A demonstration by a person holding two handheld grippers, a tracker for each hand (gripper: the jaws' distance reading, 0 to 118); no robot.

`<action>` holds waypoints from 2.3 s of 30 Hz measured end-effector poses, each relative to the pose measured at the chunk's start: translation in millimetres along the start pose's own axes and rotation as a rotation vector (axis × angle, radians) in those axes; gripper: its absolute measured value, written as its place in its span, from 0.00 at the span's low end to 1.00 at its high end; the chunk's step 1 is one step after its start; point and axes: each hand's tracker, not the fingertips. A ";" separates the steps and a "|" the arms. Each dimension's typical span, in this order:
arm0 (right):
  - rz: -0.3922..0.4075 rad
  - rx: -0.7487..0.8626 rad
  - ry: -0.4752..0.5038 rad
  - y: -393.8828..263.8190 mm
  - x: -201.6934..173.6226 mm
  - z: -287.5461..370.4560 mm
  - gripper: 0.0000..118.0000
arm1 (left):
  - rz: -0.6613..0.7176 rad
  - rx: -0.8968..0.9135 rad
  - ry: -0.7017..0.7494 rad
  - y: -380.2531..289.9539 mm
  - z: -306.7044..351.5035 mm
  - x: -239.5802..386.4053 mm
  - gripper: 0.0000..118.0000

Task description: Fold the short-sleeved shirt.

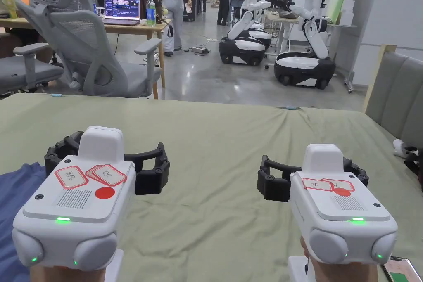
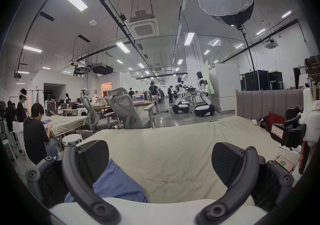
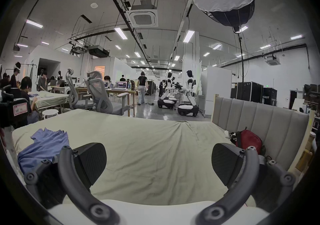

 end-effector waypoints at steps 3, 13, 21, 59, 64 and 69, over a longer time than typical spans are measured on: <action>-0.020 -0.013 0.008 0.3 0.7 -2.0 1.00 | 0.007 -0.002 -0.001 -1.5 -0.9 -0.6 1.00; 0.007 -0.010 -0.034 -2.7 -0.8 -3.9 1.00 | -0.001 -0.004 -0.008 -2.5 -2.5 2.1 1.00; 0.013 -0.012 -0.030 -1.6 2.9 -1.2 1.00 | -0.001 -0.003 -0.004 -2.0 -2.3 1.9 1.00; 0.101 -0.100 0.519 -26.1 -231.4 -19.6 0.00 | 0.035 -0.324 0.305 -59.1 15.9 -183.3 0.00; 0.112 -0.142 0.490 -31.0 -220.9 -39.9 0.00 | 0.064 -0.602 0.107 -101.5 -120.7 -203.6 0.00; 0.105 -0.183 0.452 -37.3 -202.5 -55.5 0.00 | 0.103 -0.819 0.024 -159.6 -239.3 -213.3 0.11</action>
